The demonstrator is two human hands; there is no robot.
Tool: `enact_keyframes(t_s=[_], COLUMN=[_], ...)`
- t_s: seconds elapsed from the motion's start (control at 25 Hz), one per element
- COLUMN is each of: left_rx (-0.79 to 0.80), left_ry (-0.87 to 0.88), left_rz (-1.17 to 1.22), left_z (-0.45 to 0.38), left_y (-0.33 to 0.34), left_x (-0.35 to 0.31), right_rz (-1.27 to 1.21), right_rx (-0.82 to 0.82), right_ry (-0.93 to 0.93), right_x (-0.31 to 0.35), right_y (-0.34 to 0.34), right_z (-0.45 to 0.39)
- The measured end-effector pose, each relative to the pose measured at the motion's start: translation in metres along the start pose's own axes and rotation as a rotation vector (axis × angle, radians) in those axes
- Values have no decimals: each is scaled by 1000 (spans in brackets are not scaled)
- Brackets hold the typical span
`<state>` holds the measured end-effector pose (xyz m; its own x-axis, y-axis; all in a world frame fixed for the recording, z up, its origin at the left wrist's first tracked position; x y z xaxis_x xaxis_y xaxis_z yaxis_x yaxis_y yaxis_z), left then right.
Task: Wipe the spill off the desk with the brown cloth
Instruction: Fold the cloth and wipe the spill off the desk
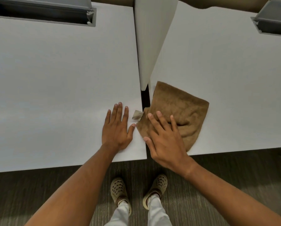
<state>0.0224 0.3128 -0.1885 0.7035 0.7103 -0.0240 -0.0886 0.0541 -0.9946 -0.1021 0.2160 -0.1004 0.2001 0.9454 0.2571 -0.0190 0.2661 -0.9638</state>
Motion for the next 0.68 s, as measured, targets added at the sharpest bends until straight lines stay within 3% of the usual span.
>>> enact_keyframes(t_s=[0.12, 0.28, 0.68], left_rx=[-7, -2, 21], left_ry=[-13, -17, -45], left_rz=[9, -7, -11], left_z=[8, 15, 46], left_y=[1, 2, 4], left_x=[-3, -6, -21], right_rz=[33, 19, -16], right_rx=[-11, -55, -20], right_ry=[-5, 119, 22], right_x=[1, -10, 7], right_y=[2, -2, 7], right_z=[6, -30, 33])
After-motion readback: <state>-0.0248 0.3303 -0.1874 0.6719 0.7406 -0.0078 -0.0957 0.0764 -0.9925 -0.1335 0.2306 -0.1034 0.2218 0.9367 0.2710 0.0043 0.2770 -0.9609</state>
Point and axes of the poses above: each hand's wrist, its own z-axis away from the middle knuckle, its own y-axis out of the palm, x = y × z, the point moved 7 cm from there along -z, towards the middle knuckle, and after that the axes turned 14 degrees about -z, right-handed, at the moved point
